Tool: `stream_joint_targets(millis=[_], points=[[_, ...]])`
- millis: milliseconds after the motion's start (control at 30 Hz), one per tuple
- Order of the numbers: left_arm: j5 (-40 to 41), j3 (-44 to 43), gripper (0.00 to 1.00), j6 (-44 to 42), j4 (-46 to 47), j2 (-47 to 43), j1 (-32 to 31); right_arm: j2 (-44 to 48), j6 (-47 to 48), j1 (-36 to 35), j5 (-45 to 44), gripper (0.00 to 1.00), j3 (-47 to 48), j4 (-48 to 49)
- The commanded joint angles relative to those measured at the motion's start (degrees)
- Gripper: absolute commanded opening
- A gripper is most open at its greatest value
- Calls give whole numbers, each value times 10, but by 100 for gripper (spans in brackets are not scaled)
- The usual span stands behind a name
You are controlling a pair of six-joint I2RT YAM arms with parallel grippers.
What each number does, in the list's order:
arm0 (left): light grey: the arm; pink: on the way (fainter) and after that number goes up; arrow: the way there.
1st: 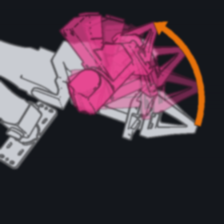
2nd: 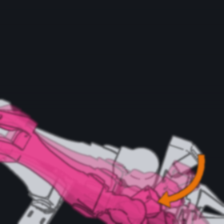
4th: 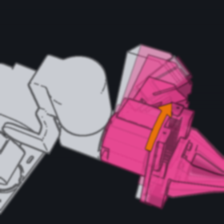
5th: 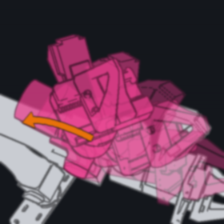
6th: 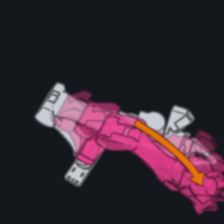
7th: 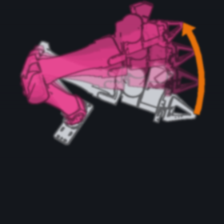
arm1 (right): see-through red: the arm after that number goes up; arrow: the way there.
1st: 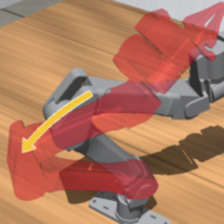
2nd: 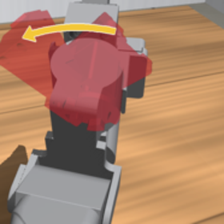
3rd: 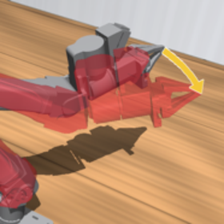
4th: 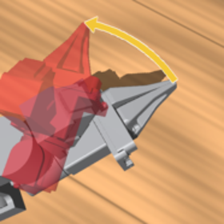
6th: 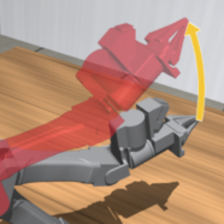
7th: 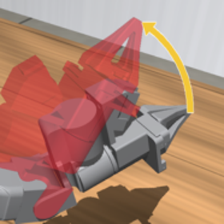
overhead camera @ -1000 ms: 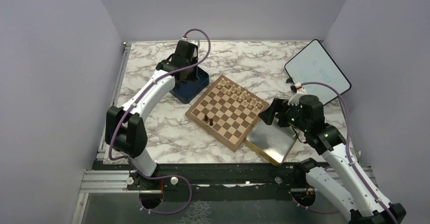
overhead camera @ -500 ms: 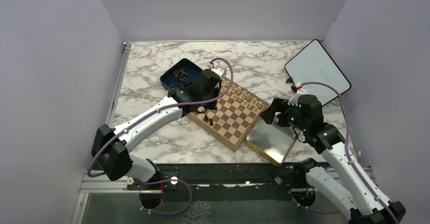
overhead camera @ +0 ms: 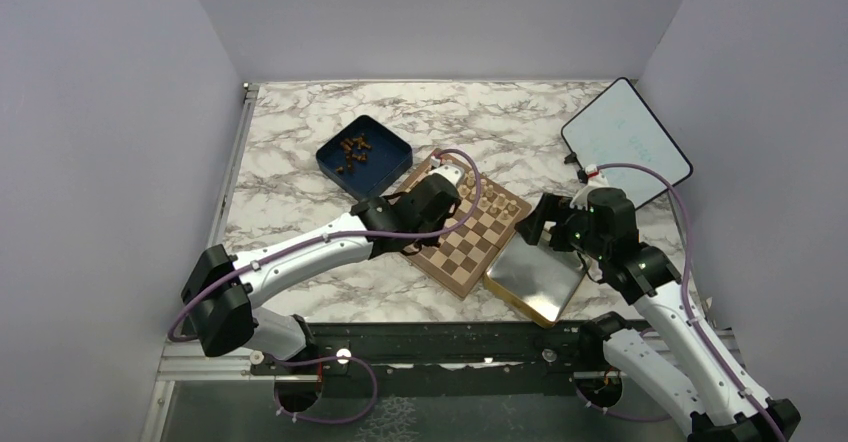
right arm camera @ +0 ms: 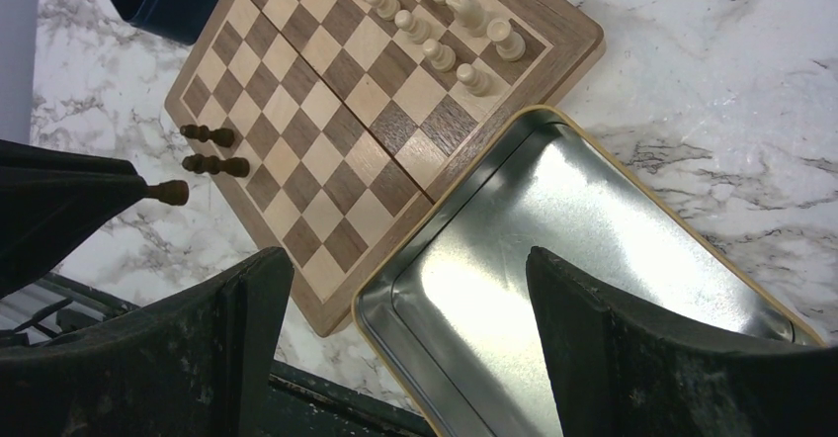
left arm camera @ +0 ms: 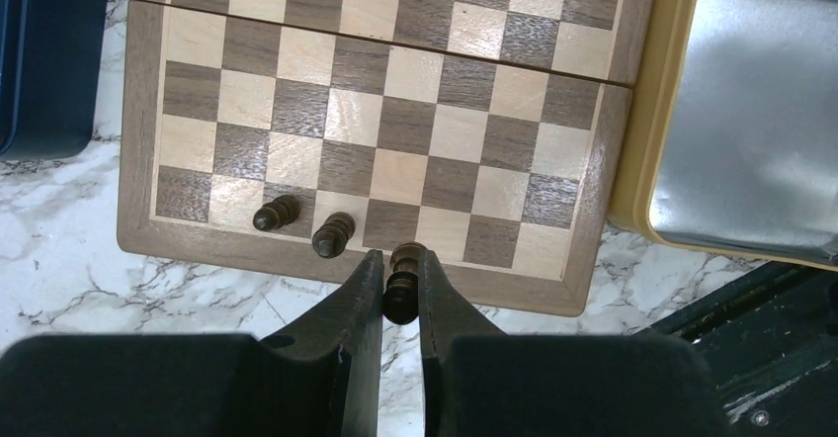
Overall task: Set up the chess pieces on the board
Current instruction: Place the chess piece on the chessboard.
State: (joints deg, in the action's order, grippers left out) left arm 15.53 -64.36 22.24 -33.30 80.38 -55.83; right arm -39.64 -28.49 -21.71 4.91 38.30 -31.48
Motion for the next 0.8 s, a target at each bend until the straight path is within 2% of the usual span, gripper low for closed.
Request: stream_joint_targets(millis=[0, 767], points=[[50, 2, 10, 20, 21, 7, -21, -1, -2, -3, -13, 94, 9, -5], [111, 45, 11, 50, 65, 57, -40, 20, -2, -4, -6, 93, 8, -6]])
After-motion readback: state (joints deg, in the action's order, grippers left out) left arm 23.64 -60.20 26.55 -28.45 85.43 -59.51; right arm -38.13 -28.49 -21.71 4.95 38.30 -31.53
